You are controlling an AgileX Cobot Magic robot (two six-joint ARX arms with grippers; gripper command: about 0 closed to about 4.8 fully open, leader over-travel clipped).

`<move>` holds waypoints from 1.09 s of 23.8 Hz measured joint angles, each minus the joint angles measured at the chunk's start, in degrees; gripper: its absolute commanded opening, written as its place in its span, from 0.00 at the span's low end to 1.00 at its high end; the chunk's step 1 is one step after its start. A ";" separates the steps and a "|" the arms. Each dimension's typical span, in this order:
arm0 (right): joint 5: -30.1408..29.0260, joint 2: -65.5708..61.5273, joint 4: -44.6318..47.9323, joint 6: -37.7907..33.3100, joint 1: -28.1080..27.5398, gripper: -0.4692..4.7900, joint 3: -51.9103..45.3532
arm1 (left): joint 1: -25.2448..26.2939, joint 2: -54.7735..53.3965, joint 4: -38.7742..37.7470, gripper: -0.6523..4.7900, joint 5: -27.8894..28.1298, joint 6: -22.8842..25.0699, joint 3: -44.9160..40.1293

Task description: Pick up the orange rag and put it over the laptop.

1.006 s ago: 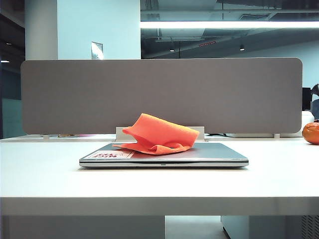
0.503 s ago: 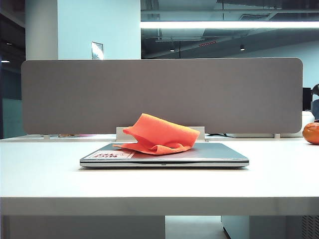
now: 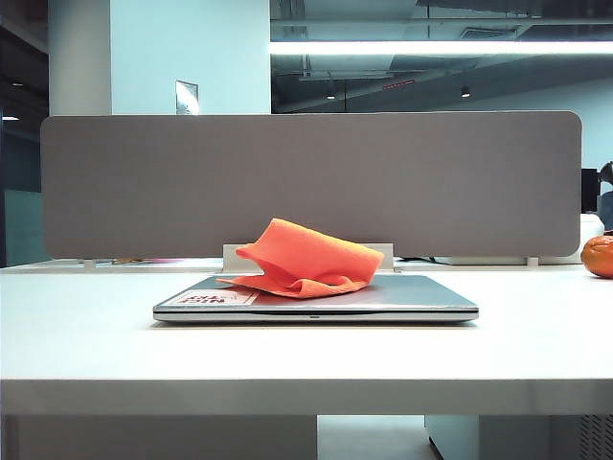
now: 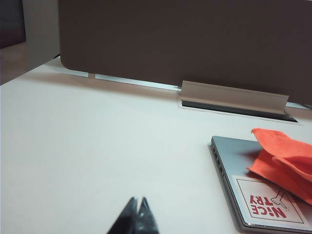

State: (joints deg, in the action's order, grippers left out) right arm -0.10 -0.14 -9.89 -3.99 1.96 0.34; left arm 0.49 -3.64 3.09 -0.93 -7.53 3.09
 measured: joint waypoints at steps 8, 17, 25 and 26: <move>0.00 0.00 0.00 0.00 -0.02 0.08 0.00 | 0.00 3.37 0.04 0.11 -0.02 -0.57 -2.73; 0.00 0.00 0.00 0.00 -0.02 0.08 0.00 | 0.00 3.39 -3.23 0.11 -0.04 -0.94 -2.82; 0.00 0.00 0.00 0.00 -0.02 0.08 0.00 | 0.00 3.39 -3.91 0.11 -0.02 -0.94 -2.82; 0.00 0.00 0.00 0.00 -0.02 0.08 0.00 | 0.00 3.39 -3.91 0.11 -0.02 -0.94 -2.82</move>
State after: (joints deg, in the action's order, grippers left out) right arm -0.10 -0.14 -9.89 -3.99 1.93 0.34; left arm 0.49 -0.25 -0.82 -0.95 -8.47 0.27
